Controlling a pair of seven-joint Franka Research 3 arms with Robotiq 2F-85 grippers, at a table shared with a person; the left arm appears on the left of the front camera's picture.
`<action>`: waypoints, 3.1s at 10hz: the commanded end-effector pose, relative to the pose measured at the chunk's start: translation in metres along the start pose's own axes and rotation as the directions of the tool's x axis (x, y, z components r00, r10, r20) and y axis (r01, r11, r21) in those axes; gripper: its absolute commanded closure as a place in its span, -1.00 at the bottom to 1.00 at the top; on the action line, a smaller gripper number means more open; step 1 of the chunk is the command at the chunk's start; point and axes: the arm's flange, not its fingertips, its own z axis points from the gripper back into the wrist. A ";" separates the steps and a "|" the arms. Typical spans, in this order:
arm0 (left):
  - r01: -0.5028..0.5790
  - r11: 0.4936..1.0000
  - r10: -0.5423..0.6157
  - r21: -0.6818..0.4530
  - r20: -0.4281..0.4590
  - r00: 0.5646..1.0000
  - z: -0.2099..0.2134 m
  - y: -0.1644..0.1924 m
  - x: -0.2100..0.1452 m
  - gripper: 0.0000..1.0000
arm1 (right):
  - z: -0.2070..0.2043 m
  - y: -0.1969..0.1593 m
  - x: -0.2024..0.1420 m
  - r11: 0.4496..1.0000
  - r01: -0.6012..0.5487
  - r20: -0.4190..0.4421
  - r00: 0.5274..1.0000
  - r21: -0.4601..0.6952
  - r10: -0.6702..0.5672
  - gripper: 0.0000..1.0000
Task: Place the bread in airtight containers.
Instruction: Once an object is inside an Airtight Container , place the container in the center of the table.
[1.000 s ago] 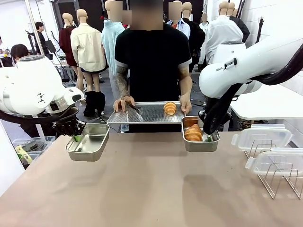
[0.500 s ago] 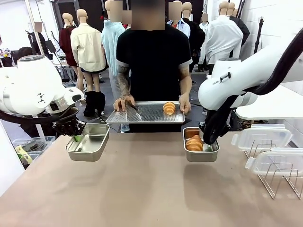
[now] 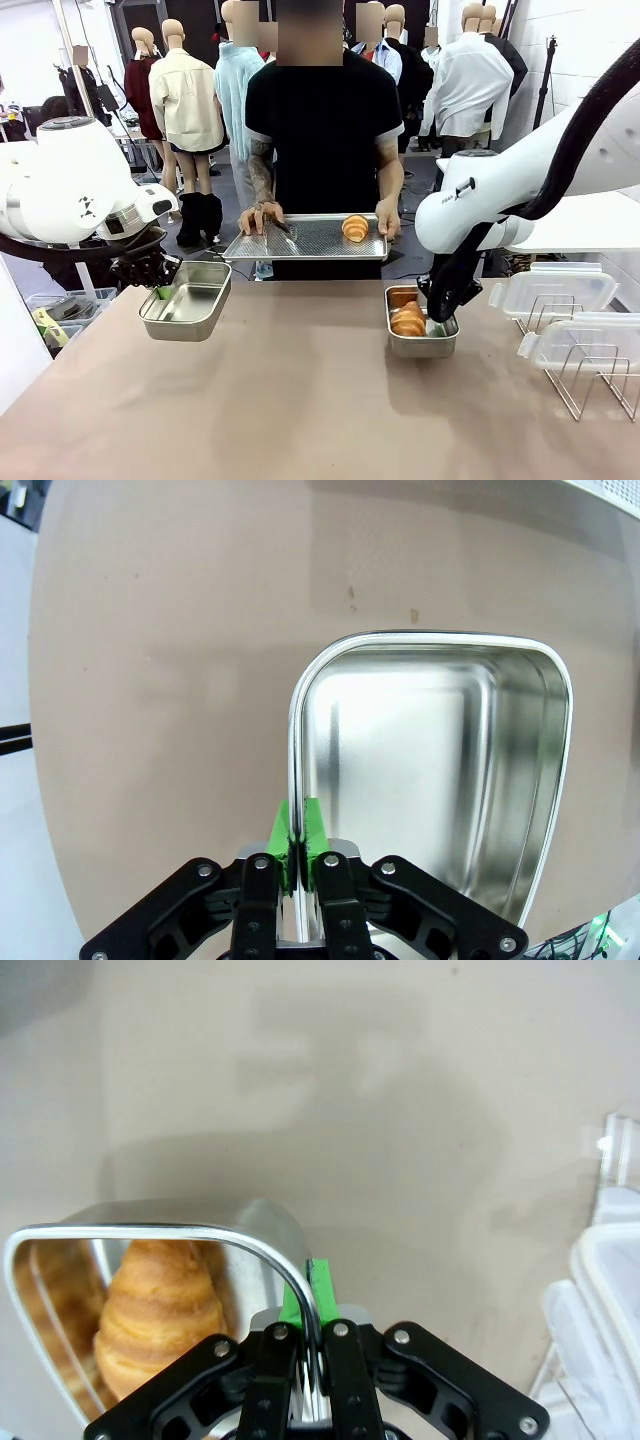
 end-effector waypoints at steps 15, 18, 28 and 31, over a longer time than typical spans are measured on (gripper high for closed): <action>0.007 1.000 -0.007 0.002 0.013 1.000 0.002 0.000 0.001 1.00 | -0.040 0.011 0.007 0.997 -0.076 0.013 0.997 -0.015 0.076 0.52; 0.007 1.000 -0.007 0.002 0.013 1.000 0.002 0.000 0.001 1.00 | -0.022 0.015 -0.001 0.994 -0.107 0.032 0.994 -0.034 0.108 -0.63; 0.007 1.000 -0.007 0.002 0.013 1.000 0.002 0.000 0.001 1.00 | 0.175 0.005 -0.062 0.946 -0.305 0.157 0.935 -0.107 0.319 -1.00; 0.007 1.000 -0.007 0.002 0.013 1.000 0.002 0.000 0.001 1.00 | 0.219 -0.028 -0.071 0.939 -0.330 0.145 0.928 -0.100 0.342 -1.00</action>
